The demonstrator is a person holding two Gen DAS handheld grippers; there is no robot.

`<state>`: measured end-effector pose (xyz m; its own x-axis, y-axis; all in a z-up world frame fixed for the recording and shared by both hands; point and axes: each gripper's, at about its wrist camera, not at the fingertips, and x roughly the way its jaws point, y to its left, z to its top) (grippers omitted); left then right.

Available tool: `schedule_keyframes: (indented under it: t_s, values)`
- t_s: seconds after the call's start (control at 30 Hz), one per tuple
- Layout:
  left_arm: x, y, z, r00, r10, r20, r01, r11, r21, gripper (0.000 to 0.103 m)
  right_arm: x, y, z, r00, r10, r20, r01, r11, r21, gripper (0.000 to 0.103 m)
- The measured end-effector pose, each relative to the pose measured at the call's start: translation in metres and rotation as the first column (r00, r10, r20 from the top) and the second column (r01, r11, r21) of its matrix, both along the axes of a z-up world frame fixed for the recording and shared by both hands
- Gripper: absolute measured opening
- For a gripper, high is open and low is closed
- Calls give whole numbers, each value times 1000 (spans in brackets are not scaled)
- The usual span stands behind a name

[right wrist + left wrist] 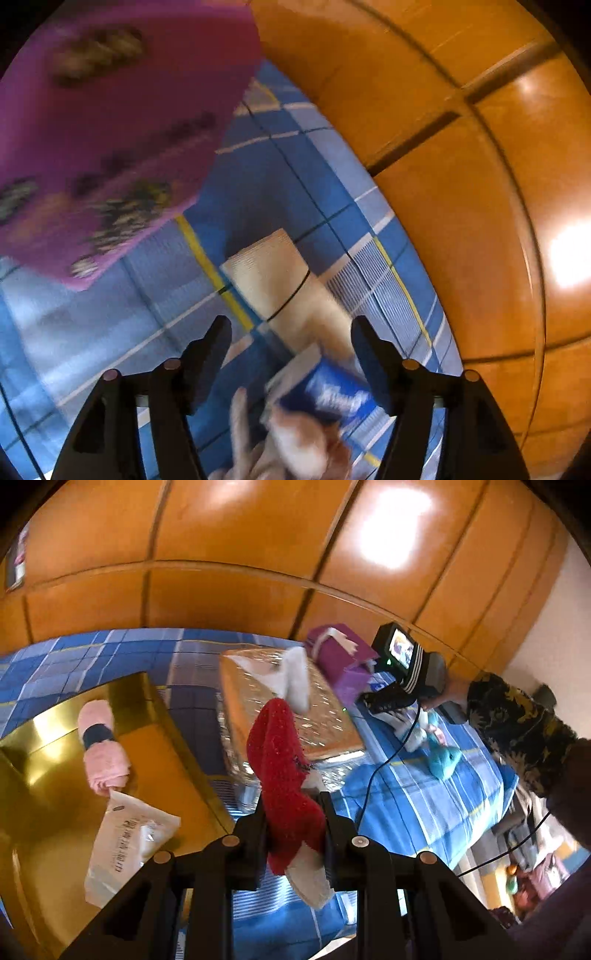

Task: Organize soft objects
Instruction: 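Carry the red sock into the gold tray and release it while the right grasps the beige roll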

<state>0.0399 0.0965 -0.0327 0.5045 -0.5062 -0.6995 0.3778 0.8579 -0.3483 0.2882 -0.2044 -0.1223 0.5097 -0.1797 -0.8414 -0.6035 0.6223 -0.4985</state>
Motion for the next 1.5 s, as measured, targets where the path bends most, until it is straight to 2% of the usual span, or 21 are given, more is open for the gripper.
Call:
schedule_keyframes:
  t_s: [0.1,0.17,0.23,0.27,0.33,0.4,0.5,0.63,0.83,1.03,1.13,1.23,1.43,1.5]
  values:
    - [5,4,-3,1000,25,-11,-25,1000,0,24,15,4,-17,1000,9,-19,-10,999,-42,70]
    - [7,6,-4,999,32,-15,-32,999,4,24,25,-1,-17,999,-9,-38,9,1000,7,69]
    - [8,7,-6,999,34,-25,-34,999,2,24,34,-8,-12,997,-51,-58,55,996,71,51]
    - [8,8,-7,999,35,-26,-35,999,1,24,35,-11,-13,996,-69,-62,74,994,86,46]
    - [6,8,-7,999,37,-25,-37,999,1,24,36,-14,-13,993,-97,-73,105,987,122,43]
    - [5,8,-6,999,36,-26,-36,999,-5,24,39,-20,-11,986,-144,-79,155,974,163,42]
    - [2,5,-3,999,28,-18,-28,1000,-7,24,52,-31,-4,956,-275,-100,291,926,241,42]
    - [-2,5,6,1000,29,8,-29,999,-14,24,62,-40,6,916,-385,-114,401,870,288,42]
    - [-3,11,13,998,56,29,-55,998,-21,24,54,-46,28,891,-450,-60,444,837,320,41]
    - [8,20,26,990,125,57,-125,992,-4,24,32,-40,48,884,-468,-5,444,835,326,41]
    - [23,34,28,977,211,43,-212,977,19,24,27,-39,55,877,-480,12,450,829,333,41]
    - [47,58,19,948,317,-13,-316,948,30,24,18,-37,69,875,-482,36,443,830,340,40]
    - [98,89,-9,898,434,-65,-425,897,124,24,2,-33,85,881,-468,67,421,842,337,40]
    - [110,90,-20,894,441,-78,-426,891,159,25,-3,-31,87,881,-468,71,421,843,335,40]
